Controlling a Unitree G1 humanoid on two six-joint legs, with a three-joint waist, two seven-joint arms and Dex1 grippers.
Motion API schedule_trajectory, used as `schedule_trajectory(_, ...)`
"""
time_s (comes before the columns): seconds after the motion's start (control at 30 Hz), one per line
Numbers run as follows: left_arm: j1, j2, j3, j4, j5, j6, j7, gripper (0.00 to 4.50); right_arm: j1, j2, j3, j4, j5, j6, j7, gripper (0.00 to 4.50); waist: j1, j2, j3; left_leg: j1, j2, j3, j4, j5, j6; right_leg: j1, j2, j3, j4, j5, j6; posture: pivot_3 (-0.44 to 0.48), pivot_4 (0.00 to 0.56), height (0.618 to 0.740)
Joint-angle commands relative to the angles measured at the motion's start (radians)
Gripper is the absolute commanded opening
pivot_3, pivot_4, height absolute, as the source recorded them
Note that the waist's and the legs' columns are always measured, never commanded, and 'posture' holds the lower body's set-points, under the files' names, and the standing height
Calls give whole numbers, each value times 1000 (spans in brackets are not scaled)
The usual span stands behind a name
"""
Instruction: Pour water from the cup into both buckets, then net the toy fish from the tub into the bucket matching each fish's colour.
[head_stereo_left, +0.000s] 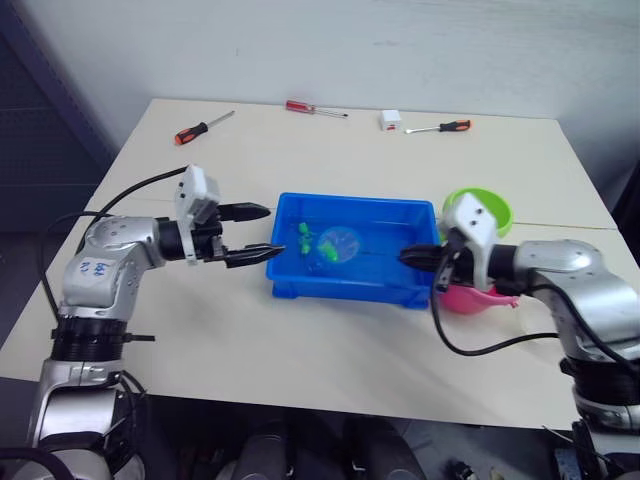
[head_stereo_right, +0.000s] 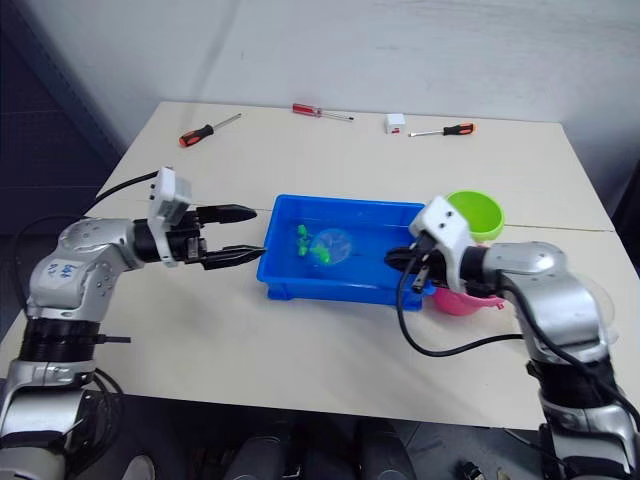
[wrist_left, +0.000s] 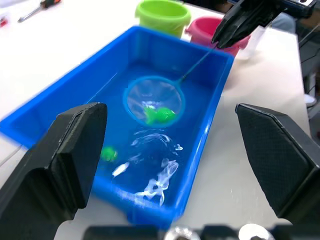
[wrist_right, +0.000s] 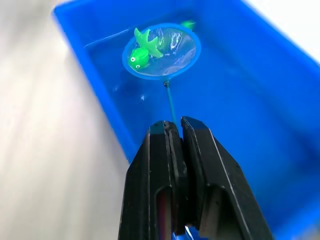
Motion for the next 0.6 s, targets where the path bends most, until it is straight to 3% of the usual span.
schedule_trajectory(0.03,-39,-45,-30,33,5,-33,-14,4432,28,-20,-194,-136,85,134,-72,0,1,0,0,0,0,0,0,0,0,0,0,0,0,0,0,0,150,740)
schedule_trajectory(0.17,-103,-124,-60,106,17,-68,-16,4432,76,-62,-370,-198,118,218,-140,0,6,0,0,0,0,0,0,0,0,0,0,0,0,0,0,0,150,740)
schedule_trajectory(0.27,-145,-176,-70,146,22,-92,-12,4432,106,-105,-415,-197,101,199,-181,0,9,0,0,0,0,1,0,0,0,0,1,1,0,0,0,0,150,740)
schedule_trajectory(0.47,-189,-223,-67,165,23,-112,-11,4432,162,-218,-316,-101,-53,-16,-278,0,12,0,0,0,0,1,0,0,0,0,1,2,0,0,0,0,150,740)
schedule_trajectory(0.6,-185,-232,-64,132,12,-99,1,4432,229,-354,-145,34,-288,-367,-333,0,14,0,0,0,0,2,0,0,0,0,1,2,0,0,0,0,150,740)
